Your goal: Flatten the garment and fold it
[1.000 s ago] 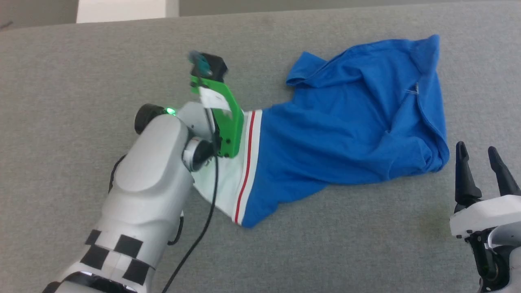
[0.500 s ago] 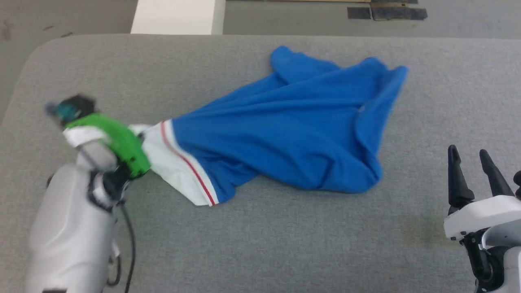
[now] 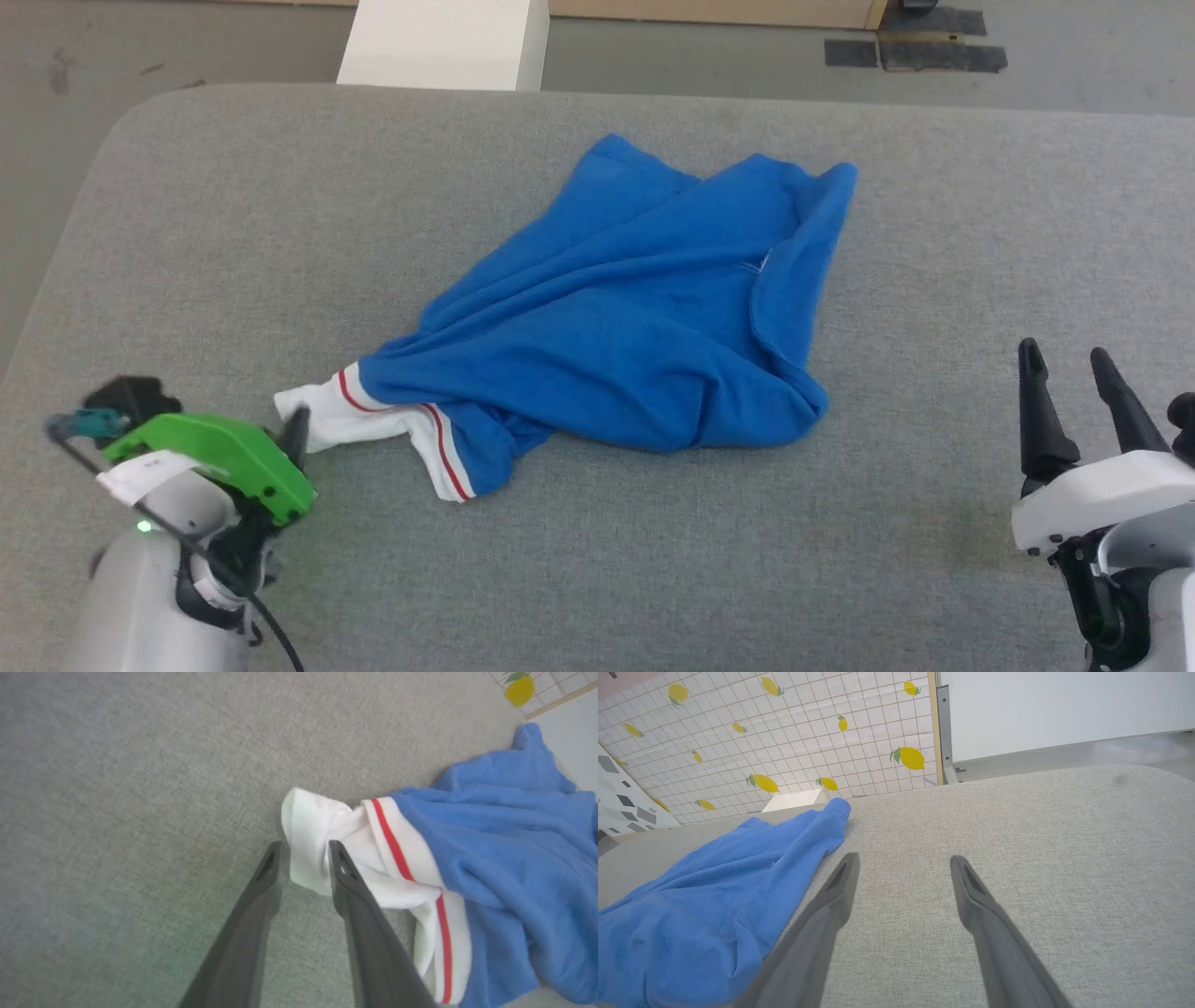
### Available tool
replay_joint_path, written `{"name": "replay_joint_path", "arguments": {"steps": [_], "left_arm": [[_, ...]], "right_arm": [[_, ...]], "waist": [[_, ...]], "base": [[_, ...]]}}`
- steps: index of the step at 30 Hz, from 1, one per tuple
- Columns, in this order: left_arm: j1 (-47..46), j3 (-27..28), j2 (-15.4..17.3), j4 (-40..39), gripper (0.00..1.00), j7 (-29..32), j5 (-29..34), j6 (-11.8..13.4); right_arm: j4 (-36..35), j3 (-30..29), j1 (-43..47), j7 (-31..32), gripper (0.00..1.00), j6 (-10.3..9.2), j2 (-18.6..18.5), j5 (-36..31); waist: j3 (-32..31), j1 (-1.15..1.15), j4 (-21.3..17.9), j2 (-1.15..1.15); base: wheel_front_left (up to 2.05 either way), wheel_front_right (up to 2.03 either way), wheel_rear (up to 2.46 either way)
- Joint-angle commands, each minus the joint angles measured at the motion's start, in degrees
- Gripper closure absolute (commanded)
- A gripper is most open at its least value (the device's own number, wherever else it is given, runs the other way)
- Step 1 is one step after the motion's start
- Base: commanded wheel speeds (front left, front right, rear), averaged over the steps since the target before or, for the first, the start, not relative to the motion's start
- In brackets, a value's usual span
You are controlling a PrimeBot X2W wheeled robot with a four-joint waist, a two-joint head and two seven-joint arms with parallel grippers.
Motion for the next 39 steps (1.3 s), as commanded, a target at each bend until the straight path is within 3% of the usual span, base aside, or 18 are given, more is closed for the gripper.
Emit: {"name": "replay_joint_path", "arguments": {"steps": [1, 9, 13, 23, 39], "left_arm": [[0.83, 0.80, 0.82, -1.87, 0.00, -3.46, 1.12, -0.87], [7.77, 1.16, 1.87, -11.15, 0.00, -27.09, 10.56, -4.87], [12.11, -0.45, -0.13, -11.87, 0.00, -35.32, 13.83, -5.32], [15.27, -1.58, -2.53, -12.74, 0.00, -38.73, 18.02, -4.80], [10.51, -3.52, -5.50, -12.45, 0.00, -39.04, 19.29, -6.94]], "right_arm": [[0.16, 0.37, 0.70, 0.04, 0.00, -0.08, 0.04, -0.10], [0.37, 1.57, 1.77, 0.21, 0.00, -0.08, 0.04, 0.32], [0.34, 1.85, 2.51, 1.13, 0.00, -0.08, 0.04, 0.47], [0.35, 4.27, 0.46, 8.29, 0.00, -0.08, -0.09, -0.20], [9.97, 30.14, -24.83, 44.77, 0.00, -0.08, -8.48, -1.58]], "waist": [[-0.86, 0.00, -0.23, 0.00], [-2.89, 0.00, -0.87, 0.00], [-3.41, 0.00, -0.85, 0.00], [-3.28, 0.00, -0.65, 0.00], [3.79, 0.00, 3.30, 0.00]], "base": [[0.00, 0.00, 0.00], [0.00, 0.00, 0.00], [0.00, 0.00, 0.00], [0.00, 0.00, 0.00], [0.00, 0.00, 0.00]]}}
